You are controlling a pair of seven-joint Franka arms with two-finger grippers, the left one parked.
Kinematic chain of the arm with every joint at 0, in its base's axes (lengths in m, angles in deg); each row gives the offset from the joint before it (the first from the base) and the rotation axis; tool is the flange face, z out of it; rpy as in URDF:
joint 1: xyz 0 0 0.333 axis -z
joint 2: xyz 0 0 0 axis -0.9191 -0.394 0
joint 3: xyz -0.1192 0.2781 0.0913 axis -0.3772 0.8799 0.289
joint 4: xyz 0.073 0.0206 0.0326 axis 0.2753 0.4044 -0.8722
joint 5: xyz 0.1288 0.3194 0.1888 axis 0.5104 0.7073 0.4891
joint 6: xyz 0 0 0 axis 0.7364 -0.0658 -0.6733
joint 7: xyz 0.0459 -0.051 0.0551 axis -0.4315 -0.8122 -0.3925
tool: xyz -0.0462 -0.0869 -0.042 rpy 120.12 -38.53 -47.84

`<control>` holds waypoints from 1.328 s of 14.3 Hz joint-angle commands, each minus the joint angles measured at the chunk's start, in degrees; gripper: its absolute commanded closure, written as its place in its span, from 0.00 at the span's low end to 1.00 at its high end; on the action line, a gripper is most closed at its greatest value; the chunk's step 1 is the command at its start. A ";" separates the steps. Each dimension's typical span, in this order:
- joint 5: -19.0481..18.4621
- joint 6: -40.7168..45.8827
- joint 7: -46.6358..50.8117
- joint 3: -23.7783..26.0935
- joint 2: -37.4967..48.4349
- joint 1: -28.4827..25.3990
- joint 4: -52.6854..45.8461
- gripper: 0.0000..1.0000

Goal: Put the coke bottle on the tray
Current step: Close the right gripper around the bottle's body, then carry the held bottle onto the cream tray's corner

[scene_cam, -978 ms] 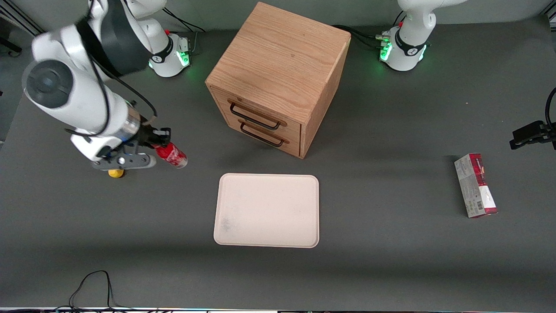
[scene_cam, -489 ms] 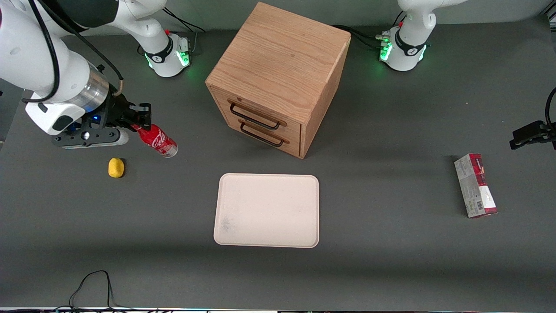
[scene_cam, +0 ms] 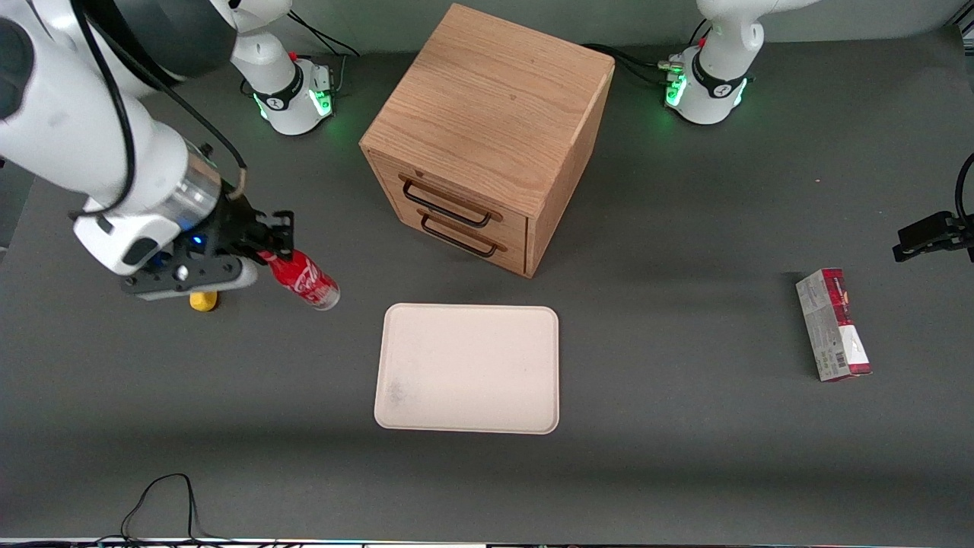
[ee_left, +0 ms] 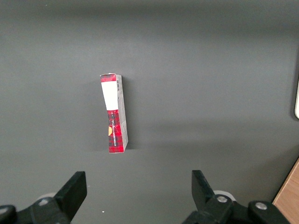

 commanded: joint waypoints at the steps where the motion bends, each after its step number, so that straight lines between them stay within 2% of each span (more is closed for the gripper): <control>1: 0.55 0.14 0.29 0.52 -7.97 -0.21 -11.19 1.00; 3: -0.85 -1.71 0.20 0.69 -9.21 -1.52 -11.20 1.00; 5: -4.36 -3.12 0.03 0.87 -10.61 -3.63 -11.11 1.00; 10: -4.46 -4.26 -0.94 0.87 -12.55 -4.25 -11.11 1.00; 19: -4.73 -11.99 -1.73 0.34 -22.47 -3.81 -10.41 1.00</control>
